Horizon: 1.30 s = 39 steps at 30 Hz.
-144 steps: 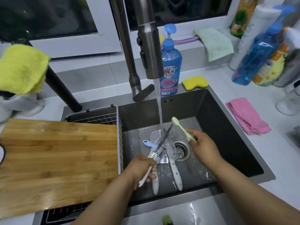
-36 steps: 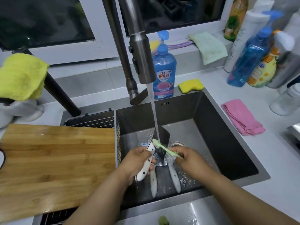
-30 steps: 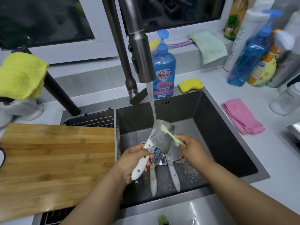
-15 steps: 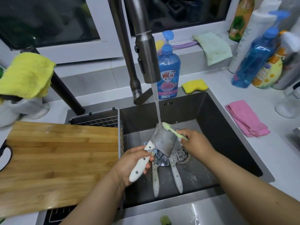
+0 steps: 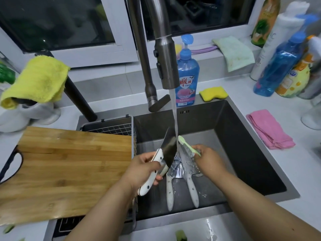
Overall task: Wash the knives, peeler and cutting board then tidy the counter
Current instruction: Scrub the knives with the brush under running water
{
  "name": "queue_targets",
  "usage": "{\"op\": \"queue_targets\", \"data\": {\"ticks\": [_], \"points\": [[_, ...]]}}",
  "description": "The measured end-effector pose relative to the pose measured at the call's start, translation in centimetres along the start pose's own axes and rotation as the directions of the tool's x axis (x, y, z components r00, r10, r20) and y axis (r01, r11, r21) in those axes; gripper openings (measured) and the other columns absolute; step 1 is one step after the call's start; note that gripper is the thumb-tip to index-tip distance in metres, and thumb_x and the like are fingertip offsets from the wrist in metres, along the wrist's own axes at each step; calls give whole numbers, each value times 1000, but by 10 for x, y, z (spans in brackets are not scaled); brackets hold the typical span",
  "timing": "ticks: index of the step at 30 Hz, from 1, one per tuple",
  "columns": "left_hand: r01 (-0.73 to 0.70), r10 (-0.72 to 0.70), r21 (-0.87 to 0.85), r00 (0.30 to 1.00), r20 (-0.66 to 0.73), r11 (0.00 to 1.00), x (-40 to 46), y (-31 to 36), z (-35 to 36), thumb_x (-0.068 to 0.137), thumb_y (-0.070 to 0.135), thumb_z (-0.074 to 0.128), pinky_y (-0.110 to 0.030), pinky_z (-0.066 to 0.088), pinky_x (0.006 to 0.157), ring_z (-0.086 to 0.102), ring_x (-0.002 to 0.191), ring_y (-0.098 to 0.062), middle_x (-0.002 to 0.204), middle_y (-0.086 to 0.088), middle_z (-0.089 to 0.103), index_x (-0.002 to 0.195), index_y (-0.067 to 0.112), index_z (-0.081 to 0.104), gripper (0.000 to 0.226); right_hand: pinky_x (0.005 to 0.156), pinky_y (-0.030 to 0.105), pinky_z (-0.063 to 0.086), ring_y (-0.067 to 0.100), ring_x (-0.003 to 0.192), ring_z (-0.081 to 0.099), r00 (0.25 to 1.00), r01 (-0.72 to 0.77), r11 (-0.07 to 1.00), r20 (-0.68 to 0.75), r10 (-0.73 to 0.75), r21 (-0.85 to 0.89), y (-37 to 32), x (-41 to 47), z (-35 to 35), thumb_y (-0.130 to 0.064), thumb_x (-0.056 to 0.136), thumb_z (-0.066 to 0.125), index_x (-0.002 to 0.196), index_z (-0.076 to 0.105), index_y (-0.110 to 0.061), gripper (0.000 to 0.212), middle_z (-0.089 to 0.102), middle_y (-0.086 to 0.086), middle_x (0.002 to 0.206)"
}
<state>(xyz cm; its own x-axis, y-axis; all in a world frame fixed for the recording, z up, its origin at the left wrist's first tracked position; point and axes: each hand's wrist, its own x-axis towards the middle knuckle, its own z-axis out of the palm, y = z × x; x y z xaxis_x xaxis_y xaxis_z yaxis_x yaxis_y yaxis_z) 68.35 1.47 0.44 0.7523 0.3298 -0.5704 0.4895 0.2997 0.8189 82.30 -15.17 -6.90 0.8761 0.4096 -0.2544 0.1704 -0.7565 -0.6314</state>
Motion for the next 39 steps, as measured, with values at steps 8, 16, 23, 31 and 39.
{"op": "queue_targets", "data": {"ticks": [8,16,23,31,39], "points": [[-191,223,219,966,-132,957,-16,5,-9,77,-11,63,-15,44,51,58,64,-12,77,-4,68,96,17,74,36,64,23,36,21,86,61,998,55,998,5,-55,-32,-15,-7,14,-21,91,51,122,60,-32,34,65,3,109],[-217,240,120,940,-242,969,-34,6,-34,78,-3,69,-21,48,57,64,67,-10,86,-3,74,99,22,74,33,72,25,41,24,99,61,996,79,995,33,-77,-60,-29,-10,23,-22,93,52,124,60,-29,33,64,6,117],[-255,255,67,840,-480,965,-61,5,-94,83,12,68,-28,41,55,56,61,-19,76,-3,69,101,25,72,22,60,26,39,22,78,60,993,114,993,32,-113,-41,-34,-10,22,-21,94,51,111,64,-25,22,67,6,98],[-100,170,148,785,-596,984,-15,-40,-130,89,11,63,-27,41,55,56,67,-25,73,-6,65,85,17,70,10,67,27,43,27,88,64,994,102,993,55,-98,-63,-34,-13,28,-20,93,52,117,64,-22,27,67,8,112],[-40,193,270,800,-568,962,20,-68,-116,94,9,57,-22,42,64,58,76,-15,81,2,64,102,12,65,12,79,29,50,22,95,65,997,63,996,38,-61,-60,-27,-14,36,-25,90,57,117,64,-32,29,69,0,110]]}}
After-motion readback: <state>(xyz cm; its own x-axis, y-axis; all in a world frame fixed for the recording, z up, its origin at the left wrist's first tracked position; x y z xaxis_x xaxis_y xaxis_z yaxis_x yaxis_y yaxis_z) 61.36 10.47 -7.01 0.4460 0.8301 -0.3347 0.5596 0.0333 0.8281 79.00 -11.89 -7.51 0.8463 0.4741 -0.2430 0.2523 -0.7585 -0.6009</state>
